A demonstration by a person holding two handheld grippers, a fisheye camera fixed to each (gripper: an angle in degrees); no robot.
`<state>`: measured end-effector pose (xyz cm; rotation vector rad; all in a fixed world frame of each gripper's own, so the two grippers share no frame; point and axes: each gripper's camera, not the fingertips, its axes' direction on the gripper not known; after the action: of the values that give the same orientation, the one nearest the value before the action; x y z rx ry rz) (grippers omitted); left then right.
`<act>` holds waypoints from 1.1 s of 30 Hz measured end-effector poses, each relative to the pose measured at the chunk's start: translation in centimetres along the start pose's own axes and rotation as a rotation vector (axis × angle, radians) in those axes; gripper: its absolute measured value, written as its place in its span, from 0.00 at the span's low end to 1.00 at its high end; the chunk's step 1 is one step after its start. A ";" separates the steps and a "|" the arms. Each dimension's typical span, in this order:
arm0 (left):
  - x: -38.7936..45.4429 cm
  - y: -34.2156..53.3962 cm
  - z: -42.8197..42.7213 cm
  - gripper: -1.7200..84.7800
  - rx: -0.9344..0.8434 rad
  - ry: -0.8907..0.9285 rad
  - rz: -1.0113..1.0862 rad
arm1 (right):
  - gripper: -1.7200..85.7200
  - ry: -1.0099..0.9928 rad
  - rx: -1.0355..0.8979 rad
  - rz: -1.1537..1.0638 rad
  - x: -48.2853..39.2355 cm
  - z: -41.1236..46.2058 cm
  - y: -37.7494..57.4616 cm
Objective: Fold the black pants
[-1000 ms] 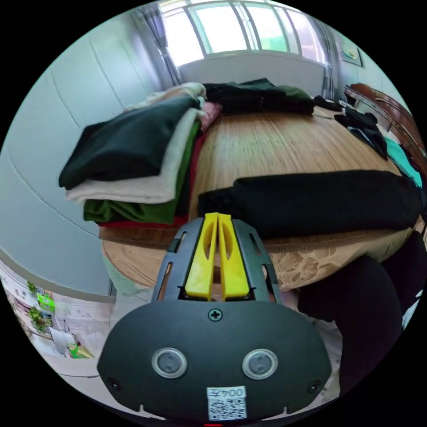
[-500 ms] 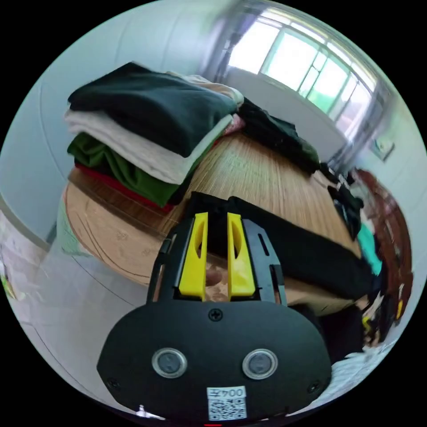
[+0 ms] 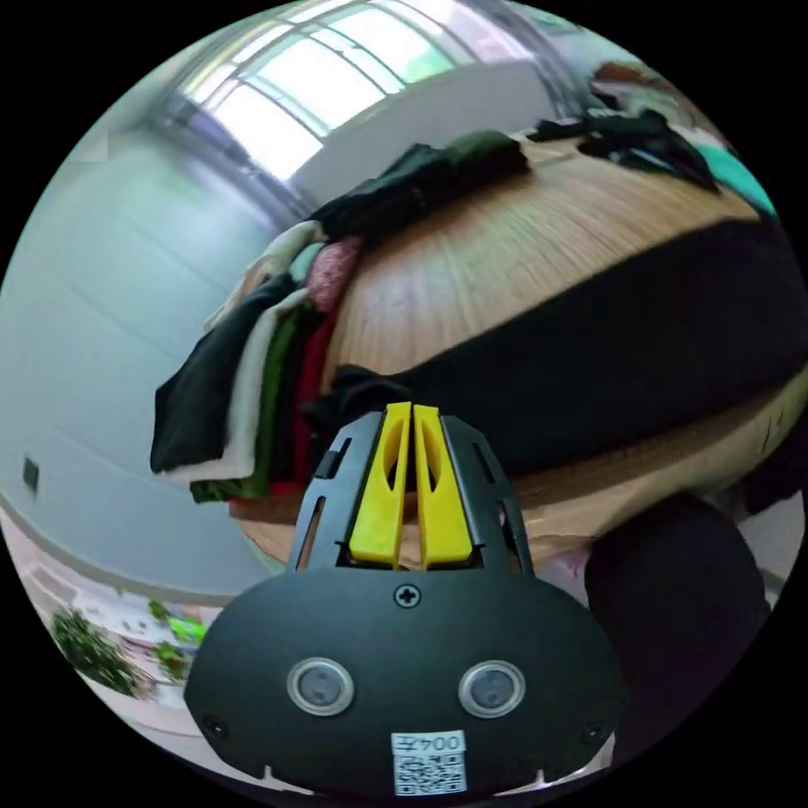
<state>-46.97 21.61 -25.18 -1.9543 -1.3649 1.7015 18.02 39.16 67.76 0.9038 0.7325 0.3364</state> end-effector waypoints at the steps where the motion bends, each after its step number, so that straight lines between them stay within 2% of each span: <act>1: 3.5 -0.6 0.0 0.03 -0.019 -0.002 0.075 | 0.05 -0.010 0.001 -0.001 0.4 -0.3 -0.1; 3: 7.7 -1.2 0.5 0.03 -0.059 -0.048 0.134 | 0.05 -0.025 0.003 -0.002 1.1 -0.9 -0.3; 5: 11.5 -1.8 0.6 0.03 -0.095 -0.174 0.172 | 0.05 -0.046 0.008 0.009 2.2 -1.6 -0.4; 10: 15.6 -1.9 -1.2 0.03 -0.086 -0.356 0.281 | 0.03 -0.104 0.021 0.042 4.4 -3.0 -0.9; 12: 16.9 -1.2 -2.5 0.03 -0.049 -0.376 0.332 | 0.03 -0.128 0.026 0.052 5.0 -3.3 -1.2; 15: 16.0 -0.8 -4.5 0.03 -0.054 -0.310 0.257 | 0.02 -0.158 0.029 0.062 6.0 -3.8 -1.6; 17: 12.8 -0.7 -5.2 0.04 -0.103 -0.228 0.099 | 0.02 -0.178 0.031 0.073 6.7 -4.3 -1.8; 22: 5.1 -1.4 -4.4 0.04 -0.159 -0.156 -0.060 | 0.01 -0.206 0.031 0.098 8.1 -4.9 -2.4; 24: 0.0 -2.4 -3.7 0.04 -0.179 -0.103 -0.202 | 0.01 -0.208 0.028 0.103 8.4 -5.1 -2.7; 26: -9.1 -2.1 -2.2 0.04 -0.188 0.094 -0.554 | 0.01 -0.205 0.026 0.105 8.6 -5.3 -3.0; 27: -11.5 -1.5 -1.5 0.04 -0.191 0.152 -0.665 | 0.01 -0.204 0.025 0.105 8.6 -5.3 -3.1; 29: -19.1 2.6 2.0 0.04 -0.153 0.422 -1.065 | 0.01 -0.196 0.022 0.105 8.6 -5.4 -3.4; 31: -22.6 5.0 4.6 0.04 -0.086 0.579 -1.208 | 0.01 -0.191 0.016 0.107 8.7 -5.4 -3.7; 33: -24.9 5.3 6.0 0.05 -0.134 0.533 -1.198 | 0.01 -0.186 0.010 0.111 8.8 -5.5 -4.0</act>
<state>-47.18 -2.03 -13.98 -1.0169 -1.8193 0.4985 20.29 44.89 58.57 0.9736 0.5139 0.3416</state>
